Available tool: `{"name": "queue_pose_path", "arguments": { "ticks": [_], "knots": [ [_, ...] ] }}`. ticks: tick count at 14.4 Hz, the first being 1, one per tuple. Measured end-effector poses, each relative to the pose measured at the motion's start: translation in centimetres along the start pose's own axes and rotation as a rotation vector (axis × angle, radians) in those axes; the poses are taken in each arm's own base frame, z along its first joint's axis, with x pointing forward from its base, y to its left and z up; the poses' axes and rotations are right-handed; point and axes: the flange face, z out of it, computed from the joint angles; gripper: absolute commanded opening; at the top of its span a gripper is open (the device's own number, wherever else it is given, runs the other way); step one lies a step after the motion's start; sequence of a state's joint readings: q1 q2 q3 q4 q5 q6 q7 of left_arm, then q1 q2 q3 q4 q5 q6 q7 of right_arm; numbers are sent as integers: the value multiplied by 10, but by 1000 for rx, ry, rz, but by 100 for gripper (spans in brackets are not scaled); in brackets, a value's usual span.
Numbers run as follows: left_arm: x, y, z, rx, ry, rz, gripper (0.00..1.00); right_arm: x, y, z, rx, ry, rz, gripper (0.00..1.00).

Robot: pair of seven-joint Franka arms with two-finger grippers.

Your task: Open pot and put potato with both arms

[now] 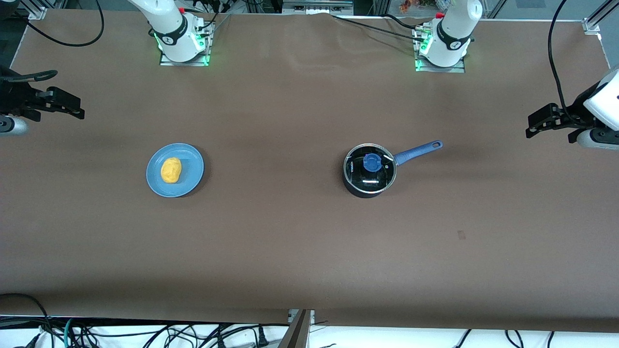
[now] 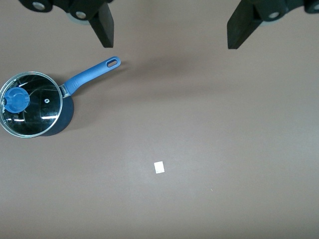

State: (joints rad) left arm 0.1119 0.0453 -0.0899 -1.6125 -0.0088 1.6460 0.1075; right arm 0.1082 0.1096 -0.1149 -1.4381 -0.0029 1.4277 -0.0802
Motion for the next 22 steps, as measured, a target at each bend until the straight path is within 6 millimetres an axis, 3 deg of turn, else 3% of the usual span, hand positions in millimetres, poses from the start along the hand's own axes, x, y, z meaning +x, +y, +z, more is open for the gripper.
{"name": "queue_pose_path", "arguments": {
  "ticks": [15, 22],
  "knots": [
    [0, 0, 0, 0, 2, 0, 100, 0, 2, 1, 2, -2, 3, 100],
    [1, 1, 0, 0, 3, 1, 100, 10, 2, 20, 2, -47, 4, 100]
  ]
}}
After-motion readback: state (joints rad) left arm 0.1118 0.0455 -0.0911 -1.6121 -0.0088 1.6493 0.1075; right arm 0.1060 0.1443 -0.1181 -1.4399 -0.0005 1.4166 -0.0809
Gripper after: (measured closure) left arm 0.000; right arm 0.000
